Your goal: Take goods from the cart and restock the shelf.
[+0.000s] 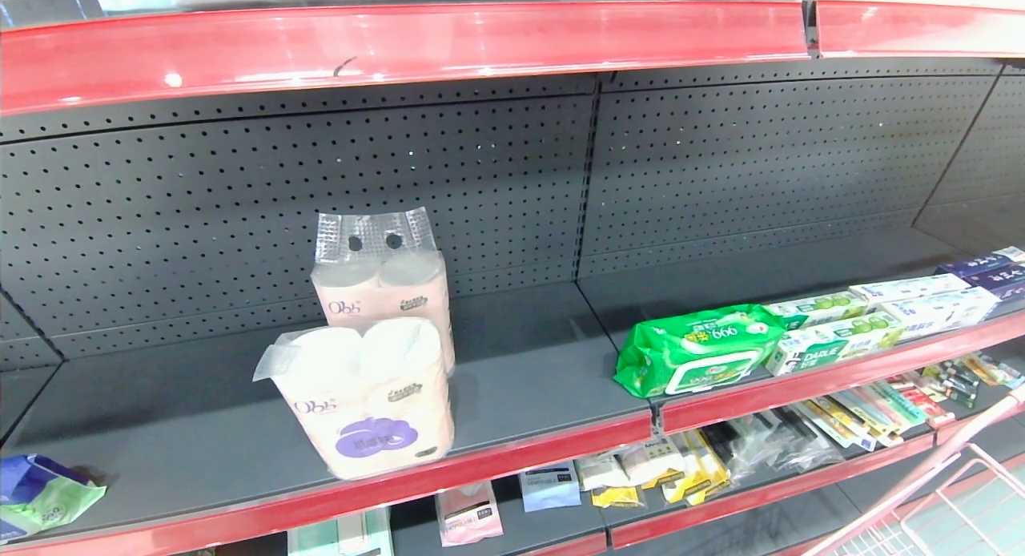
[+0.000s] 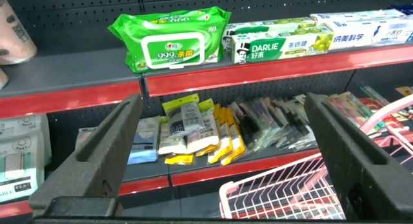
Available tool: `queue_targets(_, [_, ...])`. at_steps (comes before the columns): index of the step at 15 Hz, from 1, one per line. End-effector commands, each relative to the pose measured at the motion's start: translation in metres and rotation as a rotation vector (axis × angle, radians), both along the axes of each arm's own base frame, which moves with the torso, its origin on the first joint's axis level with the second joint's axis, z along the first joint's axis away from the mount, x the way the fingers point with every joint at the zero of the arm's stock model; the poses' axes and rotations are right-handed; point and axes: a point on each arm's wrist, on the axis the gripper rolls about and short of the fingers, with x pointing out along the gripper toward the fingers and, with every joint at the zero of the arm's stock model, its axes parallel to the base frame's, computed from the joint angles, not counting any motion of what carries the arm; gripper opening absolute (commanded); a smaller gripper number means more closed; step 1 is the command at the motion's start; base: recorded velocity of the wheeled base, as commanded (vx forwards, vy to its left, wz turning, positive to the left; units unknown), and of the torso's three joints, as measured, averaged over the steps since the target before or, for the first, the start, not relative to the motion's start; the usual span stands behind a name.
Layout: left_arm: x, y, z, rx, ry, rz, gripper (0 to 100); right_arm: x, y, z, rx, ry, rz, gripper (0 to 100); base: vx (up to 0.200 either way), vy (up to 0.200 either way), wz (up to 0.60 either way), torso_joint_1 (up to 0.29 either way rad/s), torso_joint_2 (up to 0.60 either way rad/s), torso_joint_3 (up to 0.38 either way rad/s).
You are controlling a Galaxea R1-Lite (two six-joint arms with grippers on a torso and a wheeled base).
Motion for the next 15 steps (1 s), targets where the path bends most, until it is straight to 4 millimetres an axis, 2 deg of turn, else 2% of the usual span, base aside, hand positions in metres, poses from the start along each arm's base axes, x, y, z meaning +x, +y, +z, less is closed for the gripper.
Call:
queue_targets(1, [0.0004, 0.0007, -0.0024, 0.001, -0.001, 0.029, 100, 0.0001, 0.0000, 0.0000, 0.002, 0.001, 0.001, 100, 0.000, 0.000, 0.00, 0.000, 0.00, 0.000])
queue_targets(3, [0.0004, 0.0007, -0.0024, 0.004, -0.001, 0.029, 100, 0.0001, -0.0002, 0.0000, -0.001, 0.001, -0.006, 100, 0.000, 0.000, 0.00, 0.000, 0.00, 0.000])
queue_targets(12, [0.0006, 0.0000, -0.0024, 0.042, 0.006, -0.005, 100, 0.0000, 0.0000, 0.0004, 0.004, 0.000, 0.000, 100, 0.000, 0.000, 0.60, 0.004, 0.00, 0.003])
queue_targets(15, [0.0007, 0.0001, -0.0017, 0.033, -0.005, -0.004, 100, 0.0001, 0.0000, 0.0000, 0.004, 0.001, 0.000, 100, 0.000, 0.000, 0.00, 0.000, 0.00, 0.000])
